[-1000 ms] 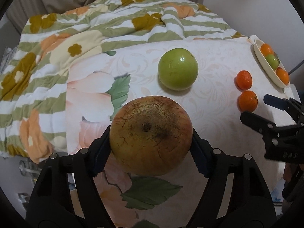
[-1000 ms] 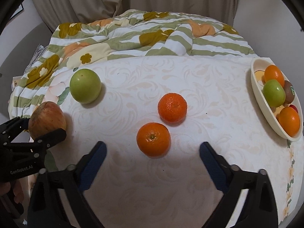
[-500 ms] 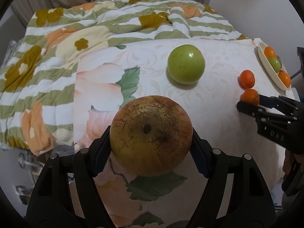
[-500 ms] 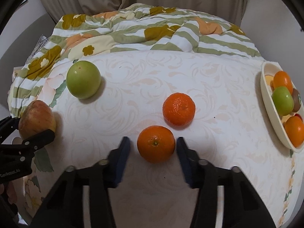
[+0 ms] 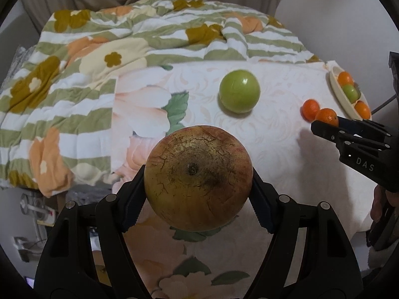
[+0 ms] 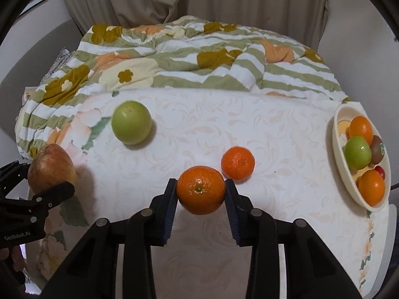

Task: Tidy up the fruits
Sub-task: 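Carry the russet apple and mandarin onto the plate and open both tools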

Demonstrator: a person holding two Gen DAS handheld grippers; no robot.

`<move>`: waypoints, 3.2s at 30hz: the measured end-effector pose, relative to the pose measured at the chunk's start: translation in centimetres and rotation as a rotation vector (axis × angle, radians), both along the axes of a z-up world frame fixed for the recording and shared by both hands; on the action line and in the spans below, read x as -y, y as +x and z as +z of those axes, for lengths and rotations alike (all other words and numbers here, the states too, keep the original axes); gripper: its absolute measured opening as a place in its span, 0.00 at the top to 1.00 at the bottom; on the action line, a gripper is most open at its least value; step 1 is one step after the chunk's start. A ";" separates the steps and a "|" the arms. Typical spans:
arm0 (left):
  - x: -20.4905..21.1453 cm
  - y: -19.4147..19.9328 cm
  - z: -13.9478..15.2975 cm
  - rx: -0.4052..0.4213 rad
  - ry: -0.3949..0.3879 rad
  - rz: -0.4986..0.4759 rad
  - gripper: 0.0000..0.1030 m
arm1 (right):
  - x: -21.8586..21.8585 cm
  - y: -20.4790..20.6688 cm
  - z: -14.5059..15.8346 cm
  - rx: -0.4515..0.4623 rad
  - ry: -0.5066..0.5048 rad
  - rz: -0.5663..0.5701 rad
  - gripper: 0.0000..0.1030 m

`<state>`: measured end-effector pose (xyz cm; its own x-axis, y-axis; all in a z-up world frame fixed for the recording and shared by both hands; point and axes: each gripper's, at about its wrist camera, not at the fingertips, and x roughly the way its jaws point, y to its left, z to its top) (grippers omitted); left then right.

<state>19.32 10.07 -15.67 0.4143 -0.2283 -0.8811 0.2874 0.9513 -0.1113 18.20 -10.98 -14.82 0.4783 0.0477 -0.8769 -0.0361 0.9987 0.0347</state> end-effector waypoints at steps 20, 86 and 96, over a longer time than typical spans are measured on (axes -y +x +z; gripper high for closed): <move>3.7 -0.4 9.0 0.148 -0.063 -0.077 0.21 | 3.1 -3.5 7.7 0.102 0.082 -0.077 0.67; 40.8 10.2 1.9 0.049 -0.017 -0.307 0.00 | 33.6 -1.3 4.2 0.032 0.092 -0.203 0.67; 36.7 8.4 4.6 0.075 -0.008 -0.198 0.00 | 33.2 -0.8 4.4 0.047 0.101 -0.133 0.67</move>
